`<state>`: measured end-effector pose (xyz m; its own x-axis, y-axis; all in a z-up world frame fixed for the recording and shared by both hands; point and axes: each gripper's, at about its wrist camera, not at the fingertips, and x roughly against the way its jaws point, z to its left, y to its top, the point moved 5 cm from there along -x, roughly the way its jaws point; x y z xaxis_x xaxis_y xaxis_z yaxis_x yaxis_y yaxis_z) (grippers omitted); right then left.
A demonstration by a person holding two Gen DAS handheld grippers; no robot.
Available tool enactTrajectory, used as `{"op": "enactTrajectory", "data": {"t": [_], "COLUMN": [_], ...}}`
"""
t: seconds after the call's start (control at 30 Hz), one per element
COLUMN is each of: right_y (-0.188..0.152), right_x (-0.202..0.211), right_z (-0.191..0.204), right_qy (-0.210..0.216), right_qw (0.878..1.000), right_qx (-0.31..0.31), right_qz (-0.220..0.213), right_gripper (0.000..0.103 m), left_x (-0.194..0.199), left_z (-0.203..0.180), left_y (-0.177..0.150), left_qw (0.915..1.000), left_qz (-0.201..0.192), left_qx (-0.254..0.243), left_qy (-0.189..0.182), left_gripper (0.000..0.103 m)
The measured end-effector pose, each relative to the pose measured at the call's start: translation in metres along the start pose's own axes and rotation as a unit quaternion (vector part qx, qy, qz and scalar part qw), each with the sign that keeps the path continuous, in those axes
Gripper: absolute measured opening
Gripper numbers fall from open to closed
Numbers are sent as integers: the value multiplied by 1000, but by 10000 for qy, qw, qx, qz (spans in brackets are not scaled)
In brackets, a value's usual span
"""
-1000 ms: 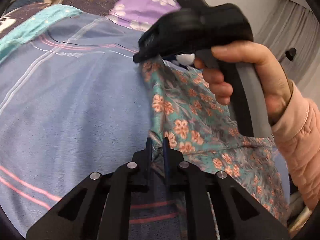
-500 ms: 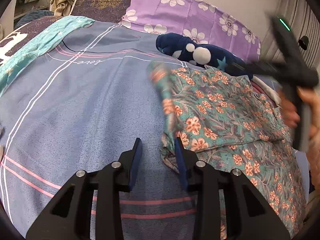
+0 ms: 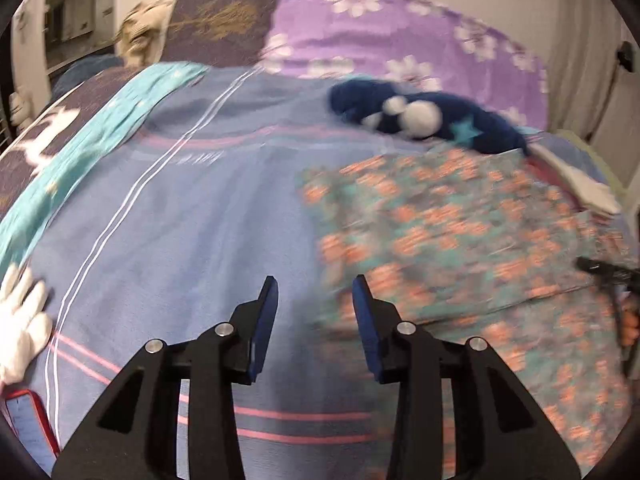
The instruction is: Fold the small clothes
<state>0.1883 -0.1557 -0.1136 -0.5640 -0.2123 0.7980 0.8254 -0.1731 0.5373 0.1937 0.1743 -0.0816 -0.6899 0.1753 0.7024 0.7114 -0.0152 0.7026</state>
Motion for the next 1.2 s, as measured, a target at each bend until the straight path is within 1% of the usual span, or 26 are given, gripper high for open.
{"op": "enactTrajectory", "data": {"t": [0.1,0.17,0.23,0.3,0.37,0.4,0.43,0.47,0.5,0.53,0.57,0.6,0.63,0.67,0.7,0.73,0.77,0.8,0.87,0.9,0.97,1.03,1.07,1.13,1.17,1.2], "right_y": [3,6,7,5,-1,-4,-7,-12,-18,-24,-27,-29,-31,-30,-29,-27,-25,-24,-23,-22,-20,-14,-7,4,10,17], "right_x": [20,37,58,73,90,93,96,96,94,94,93,94,97,103,107,112,114,117,125,127,133,134,133,129,127,123], "right_z": [-1,-13,-38,-71,-114,-125,-141,-154,-164,-175,-182,-187,-194,-200,-207,-213,-216,-222,-233,-233,-229,-209,-194,-156,-145,-120], "right_qy": [-115,-417,-860,-1309,-2146,-2389,-2675,-2821,-2936,-3049,-3115,-3087,-2958,-2857,-2778,-2612,-2402,-2176,-1629,-1431,-691,-219,-58,407,561,812], "right_qw": [9993,9972,9926,9869,9714,9658,9591,9559,9531,9498,9473,9478,9516,9536,9545,9564,9597,9621,9636,9632,9603,9595,9611,9651,9660,9676], "right_qx": [97,214,261,127,38,55,92,123,152,182,212,185,-4,-221,-428,-709,-914,-1159,-1699,-1867,-2299,-2399,-2341,-2158,-2094,-1948], "right_qz": [-333,-587,-813,-932,-1014,-1006,-920,-805,-720,-683,-717,-770,-837,-924,-1002,-1095,-1134,-1164,-1269,-1301,-1419,-1460,-1467,-1426,-1409,-1388], "right_gripper": [27,27,28,29,32,35,42,52,57,63,64,64,60,45,34,14,10,9,8,7,7,7,7,7,7,7], "left_x": [16,16,7,-9,-29,-43,-55,-66,-69,-69,-68,-67,-67,-67,-67,-67,-68,-68,-69,-69,-69,-70,-70,-69,-68,-68], "left_z": [-40,-67,-99,-125,-147,-158,-164,-169,-175,-179,-181,-180,-179,-176,-173,-171,-171,-170,-172,-173,-176,-176,-176,-175,-174,-173], "left_y": [15,19,19,15,8,0,-8,-14,-18,-20,-20,-20,-20,-21,-20,-20,-20,-21,-21,-21,-22,-21,-21,-22,-22,-21], "left_qw": [9991,9976,9954,9930,9902,9884,9872,9873,9887,9880,9874,9873,9877,9882,9886,9886,9879,9870,9867,9866,9866,9866,9866,9867,9867,9867], "left_qz": [-38,8,108,269,539,721,883,952,712,641,624,630,635,639,655,666,676,683,682,682,674,668,665,647,641,634], "left_qx": [-283,-468,-634,-725,-760,-845,-922,-1004,-1167,-1314,-1396,-1405,-1367,-1304,-1203,-1140,-1095,-1070,-1080,-1111,-1160,-1172,-1162,-1116,-1090,-1051], "left_qy": [-327,-518,-714,-890,-1036,-1038,-953,-783,-616,-507,-417,-392,-426,-495,-619,-729,-861,-985,-1009,-982,-931,-918,-929,-988,-1021,-1067], "left_gripper": [39,39,43,46,48,48,52,59,62,64,64,64,65,66,66,71,76,78,79,80,80,80,80,80,80,80]}}
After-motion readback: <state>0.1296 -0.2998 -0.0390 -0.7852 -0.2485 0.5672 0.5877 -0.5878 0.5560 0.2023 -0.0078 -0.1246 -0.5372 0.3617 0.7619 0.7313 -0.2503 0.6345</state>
